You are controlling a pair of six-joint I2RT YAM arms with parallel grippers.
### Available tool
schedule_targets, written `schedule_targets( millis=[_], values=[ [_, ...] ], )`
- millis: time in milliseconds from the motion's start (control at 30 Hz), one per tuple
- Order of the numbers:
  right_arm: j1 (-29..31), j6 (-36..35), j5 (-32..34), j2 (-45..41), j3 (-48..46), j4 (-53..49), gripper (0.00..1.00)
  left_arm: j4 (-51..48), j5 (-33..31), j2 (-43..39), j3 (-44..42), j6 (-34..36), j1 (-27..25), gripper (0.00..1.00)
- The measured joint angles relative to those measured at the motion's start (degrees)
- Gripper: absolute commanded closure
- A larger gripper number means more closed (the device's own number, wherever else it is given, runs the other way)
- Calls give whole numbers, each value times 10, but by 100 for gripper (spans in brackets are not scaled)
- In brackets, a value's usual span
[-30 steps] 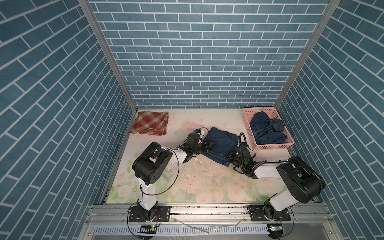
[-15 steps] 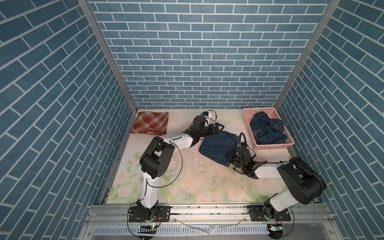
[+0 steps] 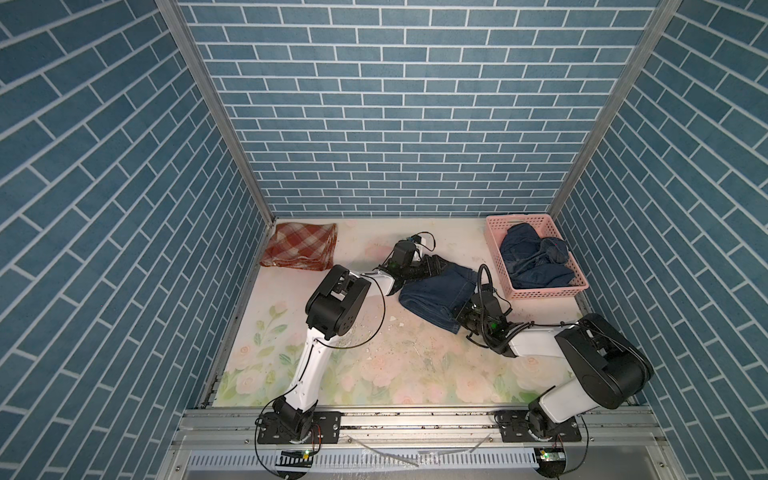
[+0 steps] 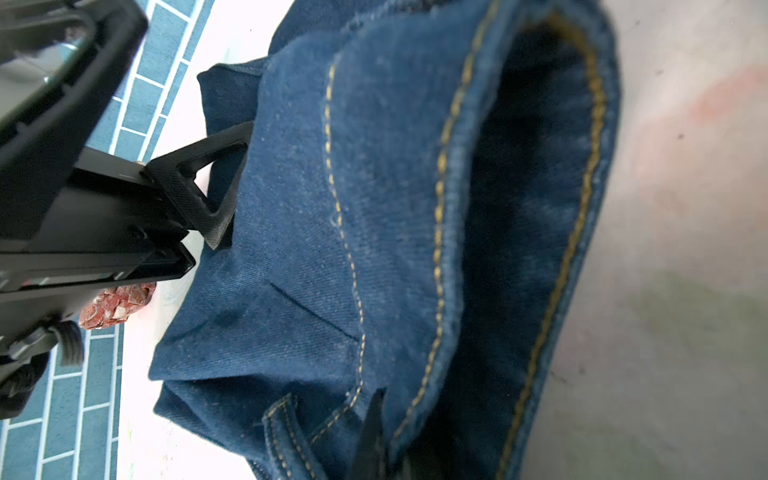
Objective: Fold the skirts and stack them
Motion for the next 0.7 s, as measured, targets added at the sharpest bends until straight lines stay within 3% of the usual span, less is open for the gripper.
schedule_targets(
  millis=[200, 433, 700],
  values=[
    [0, 0, 0, 0, 1, -3, 100, -52, 1, -71, -43, 59, 17, 8],
    [0, -1, 0, 0, 2, -5, 100, -162, -19, -167, -52, 211, 46, 5],
    [0, -2, 0, -1, 3, -7, 100, -283, -33, -94, -10, 349, 44, 5]
  ],
)
